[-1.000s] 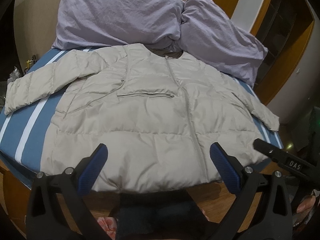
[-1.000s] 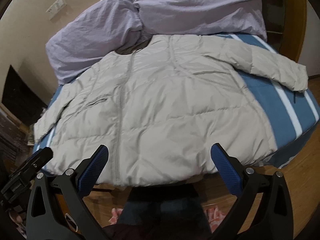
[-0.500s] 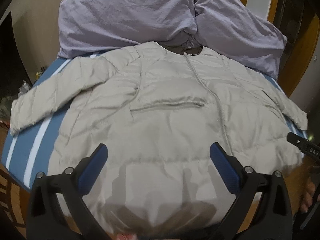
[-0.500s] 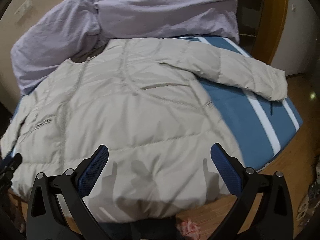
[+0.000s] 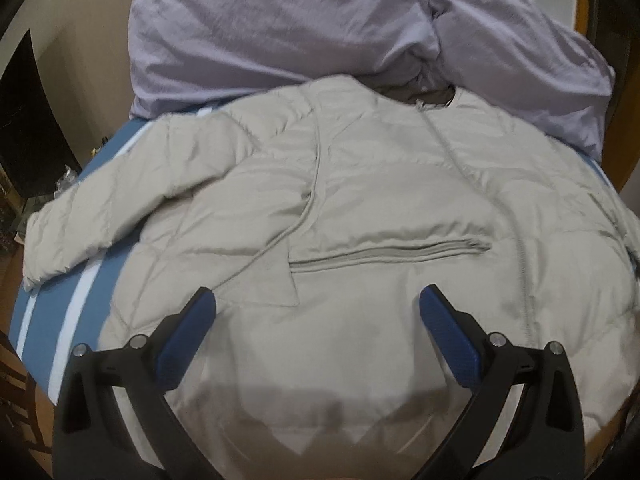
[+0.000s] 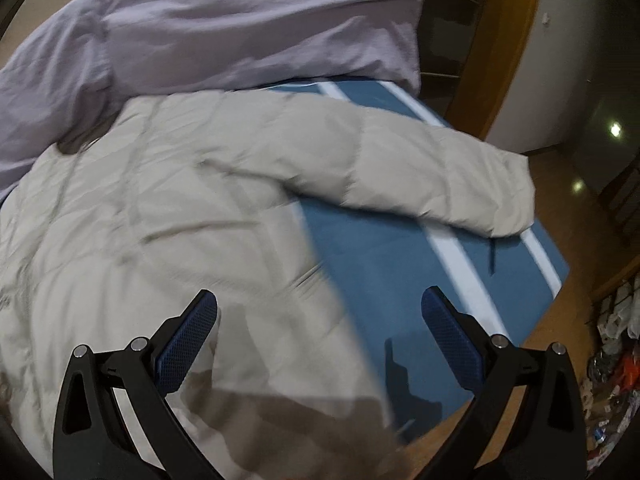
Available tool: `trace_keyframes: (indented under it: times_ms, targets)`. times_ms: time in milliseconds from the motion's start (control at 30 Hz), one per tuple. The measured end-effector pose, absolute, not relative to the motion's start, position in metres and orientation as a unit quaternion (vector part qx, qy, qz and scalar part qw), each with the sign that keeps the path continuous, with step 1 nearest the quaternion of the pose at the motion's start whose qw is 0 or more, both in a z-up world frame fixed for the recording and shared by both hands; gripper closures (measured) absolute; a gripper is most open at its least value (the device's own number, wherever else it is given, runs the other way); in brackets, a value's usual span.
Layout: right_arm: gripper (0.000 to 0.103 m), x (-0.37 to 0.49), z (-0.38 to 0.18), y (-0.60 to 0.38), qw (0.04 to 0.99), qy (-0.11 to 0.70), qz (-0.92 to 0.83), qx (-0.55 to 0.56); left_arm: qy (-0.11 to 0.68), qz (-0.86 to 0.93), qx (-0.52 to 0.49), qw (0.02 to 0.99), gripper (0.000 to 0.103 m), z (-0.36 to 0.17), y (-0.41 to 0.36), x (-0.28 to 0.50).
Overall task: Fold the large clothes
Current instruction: 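Move both tools over the beige jacket toward its sleeve ends, then grasp the jacket sleeve cuff with the right tool and lift it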
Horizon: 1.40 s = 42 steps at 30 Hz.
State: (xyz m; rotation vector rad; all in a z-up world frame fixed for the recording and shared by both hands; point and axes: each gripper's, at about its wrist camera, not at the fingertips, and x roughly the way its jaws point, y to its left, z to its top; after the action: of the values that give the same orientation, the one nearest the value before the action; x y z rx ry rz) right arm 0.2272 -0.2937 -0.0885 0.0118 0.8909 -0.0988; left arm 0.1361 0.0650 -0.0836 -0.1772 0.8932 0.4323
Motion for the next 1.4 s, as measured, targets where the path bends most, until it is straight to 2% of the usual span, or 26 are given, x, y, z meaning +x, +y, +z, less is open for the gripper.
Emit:
trace_keyframes:
  times_ms: [467, 533, 700, 867, 933, 1167, 1267, 1400]
  targets:
    - [0.001, 0.303, -0.089, -0.429, 0.905, 0.383, -0.177, 0.055, 0.416, 0.221, -0.071, 0.879, 0.002, -0.105, 0.064, 0.142]
    - [0.001, 0.309, -0.096, -0.45, 0.897, 0.39, -0.188, 0.085, 0.414, 0.222, -0.069, 0.88, 0.002, -0.107, 0.064, 0.142]
    - [0.009, 0.319, -0.114, -0.489, 0.877, 0.406, -0.192, 0.172, 0.414, 0.222, -0.069, 0.88, 0.002, -0.107, 0.064, 0.142]
    - [0.019, 0.318, -0.137, -0.509, 0.855, 0.422, -0.185, 0.239, 0.415, 0.22, -0.072, 0.88, 0.002, -0.108, 0.064, 0.143]
    - [0.028, 0.315, -0.135, -0.507, 0.861, 0.409, -0.187, 0.237, 0.415, 0.219, -0.073, 0.88, 0.002, -0.108, 0.065, 0.144]
    - [0.074, 0.32, -0.128, -0.503, 0.865, 0.409, -0.179, 0.23, 0.413, 0.216, -0.078, 0.881, 0.002, -0.109, 0.067, 0.144]
    - [0.082, 0.324, -0.118, -0.496, 0.867, 0.409, -0.19, 0.21, 0.411, 0.215, -0.081, 0.882, 0.002, -0.109, 0.068, 0.144]
    - [0.083, 0.331, -0.095, -0.47, 0.881, 0.398, -0.201, 0.158, 0.41, 0.213, -0.086, 0.883, 0.002, -0.11, 0.068, 0.143]
